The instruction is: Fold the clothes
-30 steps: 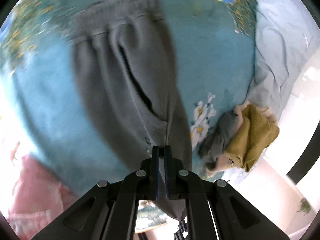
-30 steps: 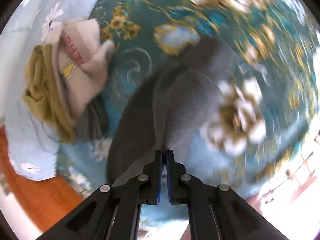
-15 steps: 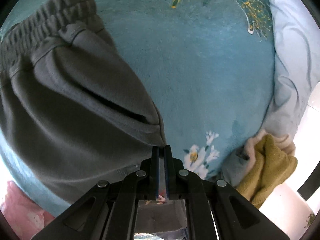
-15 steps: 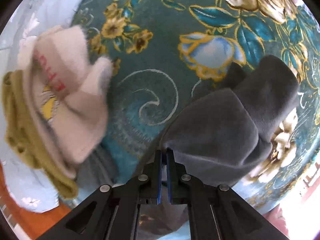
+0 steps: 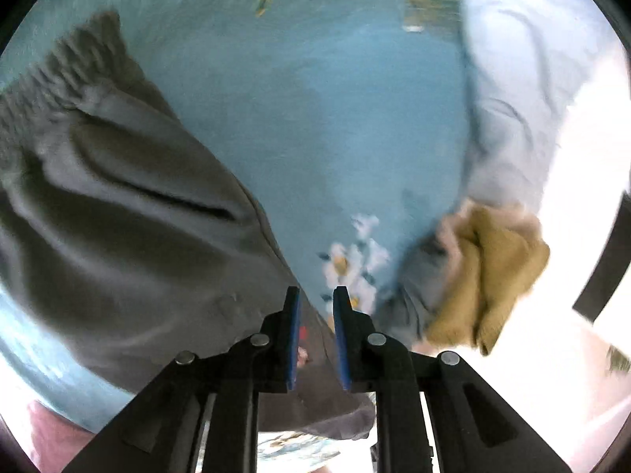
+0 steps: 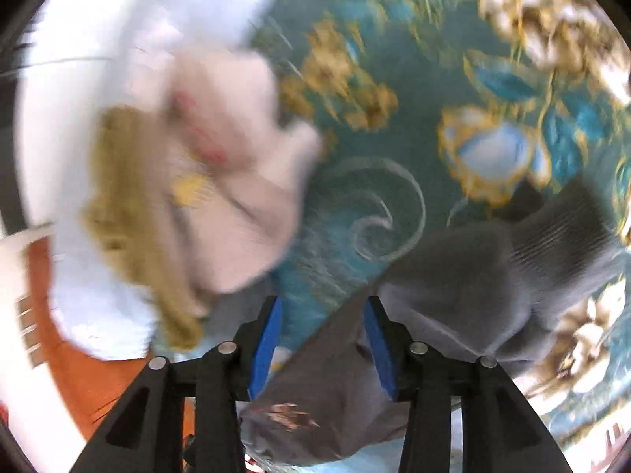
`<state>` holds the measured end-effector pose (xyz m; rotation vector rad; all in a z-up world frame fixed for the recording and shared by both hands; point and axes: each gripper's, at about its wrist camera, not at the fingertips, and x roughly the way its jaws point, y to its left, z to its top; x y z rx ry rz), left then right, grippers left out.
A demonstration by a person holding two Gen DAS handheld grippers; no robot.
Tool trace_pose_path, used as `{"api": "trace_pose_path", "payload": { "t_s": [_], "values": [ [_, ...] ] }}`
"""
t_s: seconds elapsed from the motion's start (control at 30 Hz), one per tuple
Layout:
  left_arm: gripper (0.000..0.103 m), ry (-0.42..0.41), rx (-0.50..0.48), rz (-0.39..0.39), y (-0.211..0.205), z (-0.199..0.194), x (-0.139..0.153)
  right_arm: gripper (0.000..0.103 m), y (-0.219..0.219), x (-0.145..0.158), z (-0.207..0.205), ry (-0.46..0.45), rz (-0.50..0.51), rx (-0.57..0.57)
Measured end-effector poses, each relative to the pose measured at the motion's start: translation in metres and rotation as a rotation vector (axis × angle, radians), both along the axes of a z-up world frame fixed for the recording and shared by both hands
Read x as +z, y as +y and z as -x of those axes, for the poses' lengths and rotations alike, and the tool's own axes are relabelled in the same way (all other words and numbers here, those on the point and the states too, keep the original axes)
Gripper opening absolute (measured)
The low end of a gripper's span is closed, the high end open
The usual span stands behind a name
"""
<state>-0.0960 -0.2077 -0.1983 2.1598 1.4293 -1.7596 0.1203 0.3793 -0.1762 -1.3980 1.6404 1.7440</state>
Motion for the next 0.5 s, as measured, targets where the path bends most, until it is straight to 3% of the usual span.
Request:
{"api": "trace_pose_path", "payload": {
  "t_s": [0.1, 0.23, 0.37, 0.5],
  "values": [
    [0.018, 0.065, -0.107, 0.117, 0.009, -0.016, 0.031, 0.055, 0.02, 0.022, -0.046, 0.03, -0.1, -0.051],
    [0.021, 0.134, -0.315, 0.274, 0.027, -0.046, 0.063, 0.057, 0.032, -0.006, -0.119, -0.06, -0.068, -0.165],
    [0.026, 0.1, -0.35, 0.258, 0.032, -0.066, 0.074, 0.07, 0.023, -0.039, -0.147, -0.014, 0.028, -0.258],
    [0.026, 0.094, -0.38, 0.286, 0.051, -0.072, 0.085, 0.071, 0.018, -0.057, -0.128, -0.021, 0.033, -0.206]
  ]
}}
